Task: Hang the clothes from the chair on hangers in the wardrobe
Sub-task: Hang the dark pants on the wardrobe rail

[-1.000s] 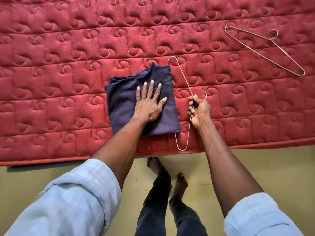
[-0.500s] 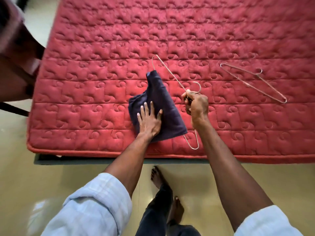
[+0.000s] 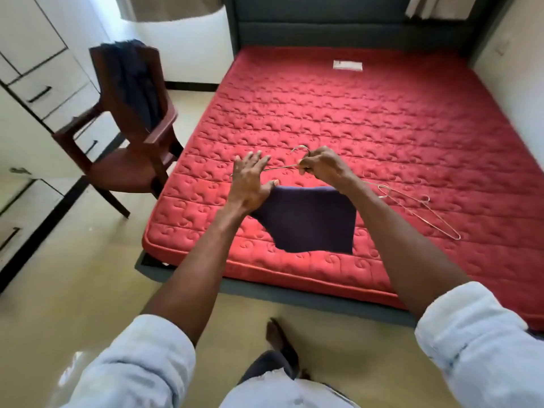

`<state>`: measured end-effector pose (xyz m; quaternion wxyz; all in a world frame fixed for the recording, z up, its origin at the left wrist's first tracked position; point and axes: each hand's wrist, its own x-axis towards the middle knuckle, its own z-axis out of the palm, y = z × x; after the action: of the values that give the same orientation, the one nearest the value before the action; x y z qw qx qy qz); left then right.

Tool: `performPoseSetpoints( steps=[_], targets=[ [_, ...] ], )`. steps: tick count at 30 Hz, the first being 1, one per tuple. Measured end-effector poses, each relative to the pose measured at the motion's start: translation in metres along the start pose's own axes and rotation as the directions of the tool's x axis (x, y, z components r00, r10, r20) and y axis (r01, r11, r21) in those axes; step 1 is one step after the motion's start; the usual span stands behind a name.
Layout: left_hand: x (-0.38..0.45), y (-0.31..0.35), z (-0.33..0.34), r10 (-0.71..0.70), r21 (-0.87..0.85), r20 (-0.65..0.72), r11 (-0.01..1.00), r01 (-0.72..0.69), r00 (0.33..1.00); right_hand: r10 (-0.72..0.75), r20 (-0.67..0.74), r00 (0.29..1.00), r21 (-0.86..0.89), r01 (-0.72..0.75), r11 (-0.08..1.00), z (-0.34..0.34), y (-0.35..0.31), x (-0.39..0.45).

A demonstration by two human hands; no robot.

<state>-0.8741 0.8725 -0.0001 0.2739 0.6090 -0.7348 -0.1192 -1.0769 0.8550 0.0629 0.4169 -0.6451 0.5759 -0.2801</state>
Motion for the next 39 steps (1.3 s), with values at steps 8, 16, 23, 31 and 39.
performPoseSetpoints(
  steps=[8,16,23,31,39],
  targets=[
    [-0.018,-0.007,-0.136,-0.104,-0.178,-0.131,0.981,0.08,0.986,-0.195,0.097,0.976,0.022,0.194,0.981,0.034,-0.102,-0.01],
    [-0.074,-0.116,-0.244,-0.357,-0.305,-0.332,0.916,0.259,0.873,-0.266,0.345,0.9,-0.528,0.42,0.738,0.13,-0.167,0.028],
    [-0.105,-0.246,-0.34,-0.48,-0.319,-0.455,0.874,0.366,0.75,-0.412,0.416,0.811,-0.521,0.583,0.623,0.279,-0.266,0.079],
    [-0.136,-0.37,-0.472,-0.552,-0.287,-0.574,0.827,0.483,0.605,-0.643,0.32,0.696,-0.109,0.701,0.705,0.442,-0.381,0.113],
    [-0.126,-0.485,-0.6,-0.431,0.042,-0.701,0.77,0.637,0.567,-0.742,0.187,0.644,-0.141,0.765,0.629,0.583,-0.513,0.142]
  ],
)
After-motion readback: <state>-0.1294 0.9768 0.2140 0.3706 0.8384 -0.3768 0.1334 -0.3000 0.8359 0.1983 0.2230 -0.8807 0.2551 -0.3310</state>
